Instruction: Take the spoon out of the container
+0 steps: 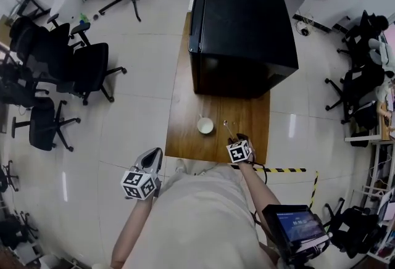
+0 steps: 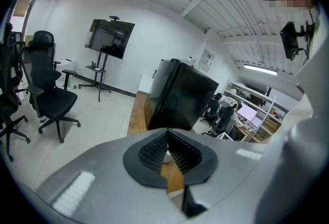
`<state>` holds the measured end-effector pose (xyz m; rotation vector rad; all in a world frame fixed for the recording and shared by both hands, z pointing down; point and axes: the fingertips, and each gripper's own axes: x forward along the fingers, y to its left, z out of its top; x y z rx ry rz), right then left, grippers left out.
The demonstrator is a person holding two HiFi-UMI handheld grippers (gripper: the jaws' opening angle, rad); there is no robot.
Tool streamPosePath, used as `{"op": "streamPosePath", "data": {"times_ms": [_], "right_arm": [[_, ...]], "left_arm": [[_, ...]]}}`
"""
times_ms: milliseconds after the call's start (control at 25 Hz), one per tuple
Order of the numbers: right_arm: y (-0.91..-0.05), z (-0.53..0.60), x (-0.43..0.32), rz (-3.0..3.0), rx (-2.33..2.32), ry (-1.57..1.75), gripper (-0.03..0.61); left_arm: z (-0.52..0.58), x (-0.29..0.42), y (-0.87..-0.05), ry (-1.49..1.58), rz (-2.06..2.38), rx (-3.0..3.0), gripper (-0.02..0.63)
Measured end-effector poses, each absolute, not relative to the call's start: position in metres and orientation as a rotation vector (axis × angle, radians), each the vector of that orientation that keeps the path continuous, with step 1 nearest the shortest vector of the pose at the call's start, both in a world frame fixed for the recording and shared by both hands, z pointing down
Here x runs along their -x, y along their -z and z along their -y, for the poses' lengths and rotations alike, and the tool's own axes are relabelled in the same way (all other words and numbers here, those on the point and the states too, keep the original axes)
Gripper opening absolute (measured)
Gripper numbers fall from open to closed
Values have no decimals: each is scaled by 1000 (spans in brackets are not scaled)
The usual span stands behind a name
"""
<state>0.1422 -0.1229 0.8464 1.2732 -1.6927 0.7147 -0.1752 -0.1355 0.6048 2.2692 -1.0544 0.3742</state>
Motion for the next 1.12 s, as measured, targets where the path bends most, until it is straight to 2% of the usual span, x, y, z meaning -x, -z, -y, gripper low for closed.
{"op": "streamPosePath", "data": {"times_ms": [320, 600, 800, 1120], "right_arm": [[-678, 178, -129, 1876, -1573, -533, 169], [-555, 174, -80, 1988, -1713, -303, 169], [-509, 142, -37, 2069, -1706, -242, 169], [-474, 78, -19, 2059, -1801, -39, 168]], "left_arm": [[142, 207, -600, -334, 967, -2342, -11], [150, 234, -586, -286, 883, -2423, -11], [142, 234, -587, -276, 814, -2437, -11], [113, 223, -610, -282, 735, -2440, -11]]}}
